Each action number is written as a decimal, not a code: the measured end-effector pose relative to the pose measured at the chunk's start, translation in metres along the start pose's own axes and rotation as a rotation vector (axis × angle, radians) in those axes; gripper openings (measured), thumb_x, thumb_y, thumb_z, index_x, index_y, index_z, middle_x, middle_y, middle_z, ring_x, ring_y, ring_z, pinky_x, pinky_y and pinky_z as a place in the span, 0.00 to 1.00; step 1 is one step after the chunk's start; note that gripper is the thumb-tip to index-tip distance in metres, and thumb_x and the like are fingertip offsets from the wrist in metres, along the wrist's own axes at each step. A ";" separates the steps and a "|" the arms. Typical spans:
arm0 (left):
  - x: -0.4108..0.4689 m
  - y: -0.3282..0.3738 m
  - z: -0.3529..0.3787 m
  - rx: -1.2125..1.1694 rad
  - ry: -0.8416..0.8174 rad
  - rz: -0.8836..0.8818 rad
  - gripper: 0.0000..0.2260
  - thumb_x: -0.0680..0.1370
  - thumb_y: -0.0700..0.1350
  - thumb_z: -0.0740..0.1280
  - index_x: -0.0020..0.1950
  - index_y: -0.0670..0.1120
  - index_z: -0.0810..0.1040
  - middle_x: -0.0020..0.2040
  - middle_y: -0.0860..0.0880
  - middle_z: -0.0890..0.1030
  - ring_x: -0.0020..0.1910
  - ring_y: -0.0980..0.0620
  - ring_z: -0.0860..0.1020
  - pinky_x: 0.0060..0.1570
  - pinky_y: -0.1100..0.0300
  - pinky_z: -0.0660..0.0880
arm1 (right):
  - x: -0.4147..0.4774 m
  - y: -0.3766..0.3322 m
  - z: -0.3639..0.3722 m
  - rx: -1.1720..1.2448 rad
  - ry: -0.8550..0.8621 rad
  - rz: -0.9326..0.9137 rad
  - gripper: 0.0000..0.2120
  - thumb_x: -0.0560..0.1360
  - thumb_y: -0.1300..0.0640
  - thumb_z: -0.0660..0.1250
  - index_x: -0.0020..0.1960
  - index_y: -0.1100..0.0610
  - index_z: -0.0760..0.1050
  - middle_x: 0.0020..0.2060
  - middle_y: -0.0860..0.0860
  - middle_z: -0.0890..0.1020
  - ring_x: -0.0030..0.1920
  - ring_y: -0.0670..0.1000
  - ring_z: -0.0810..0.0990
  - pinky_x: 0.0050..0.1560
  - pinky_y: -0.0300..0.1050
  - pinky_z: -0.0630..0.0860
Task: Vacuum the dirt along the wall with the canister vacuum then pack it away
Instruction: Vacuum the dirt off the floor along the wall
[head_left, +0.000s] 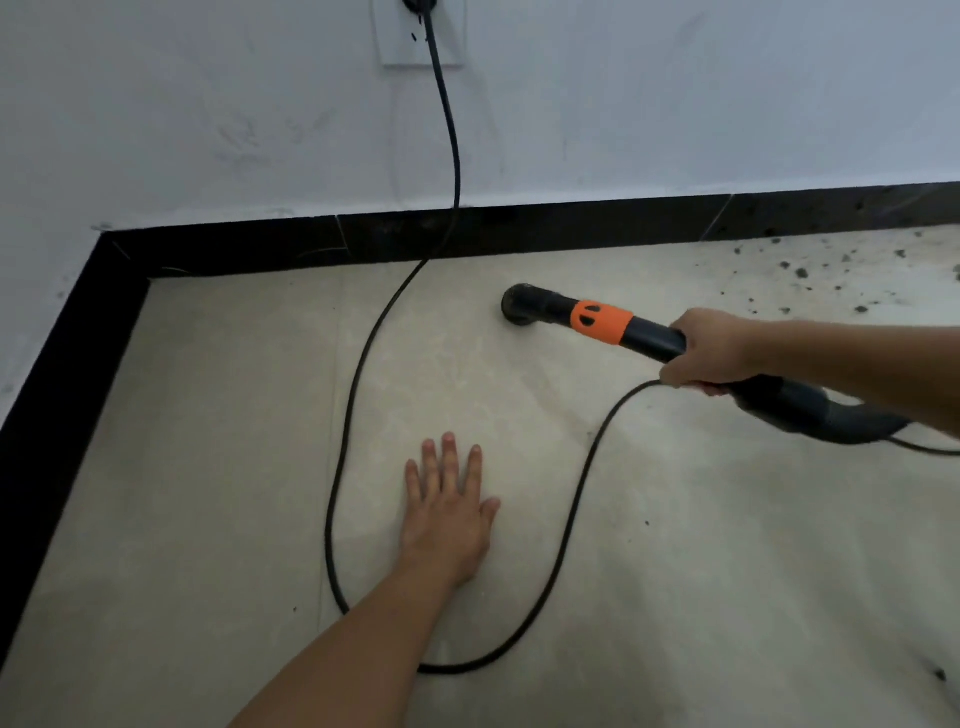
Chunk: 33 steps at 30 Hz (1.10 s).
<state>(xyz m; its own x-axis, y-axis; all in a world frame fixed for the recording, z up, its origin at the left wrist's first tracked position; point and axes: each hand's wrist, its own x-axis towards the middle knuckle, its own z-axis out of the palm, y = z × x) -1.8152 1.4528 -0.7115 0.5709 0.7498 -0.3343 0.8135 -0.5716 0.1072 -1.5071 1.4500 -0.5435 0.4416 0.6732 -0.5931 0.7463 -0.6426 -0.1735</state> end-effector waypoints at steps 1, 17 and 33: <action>0.000 0.000 -0.003 0.008 -0.045 -0.005 0.29 0.82 0.59 0.42 0.78 0.48 0.34 0.75 0.42 0.29 0.75 0.39 0.32 0.74 0.42 0.34 | -0.011 0.014 0.015 0.034 0.012 -0.001 0.08 0.71 0.59 0.72 0.47 0.60 0.75 0.30 0.55 0.80 0.26 0.52 0.78 0.28 0.42 0.75; -0.014 0.039 0.002 -0.063 0.093 -0.131 0.27 0.83 0.56 0.49 0.79 0.47 0.51 0.79 0.39 0.47 0.78 0.39 0.46 0.75 0.43 0.46 | -0.237 0.189 0.244 0.018 0.262 -0.118 0.16 0.55 0.40 0.64 0.37 0.37 0.59 0.20 0.41 0.61 0.20 0.45 0.72 0.22 0.29 0.50; -0.019 0.057 0.005 -0.017 0.039 -0.114 0.27 0.82 0.55 0.52 0.78 0.45 0.53 0.78 0.36 0.49 0.77 0.36 0.48 0.74 0.43 0.50 | -0.220 0.187 0.225 0.018 0.186 0.003 0.08 0.68 0.45 0.65 0.39 0.47 0.68 0.31 0.46 0.75 0.36 0.49 0.76 0.32 0.42 0.63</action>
<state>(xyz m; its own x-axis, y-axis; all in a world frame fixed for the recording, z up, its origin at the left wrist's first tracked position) -1.7800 1.4045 -0.7037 0.4779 0.8223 -0.3089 0.8751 -0.4763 0.0862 -1.5767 1.0997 -0.6228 0.5300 0.7261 -0.4381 0.7363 -0.6503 -0.1871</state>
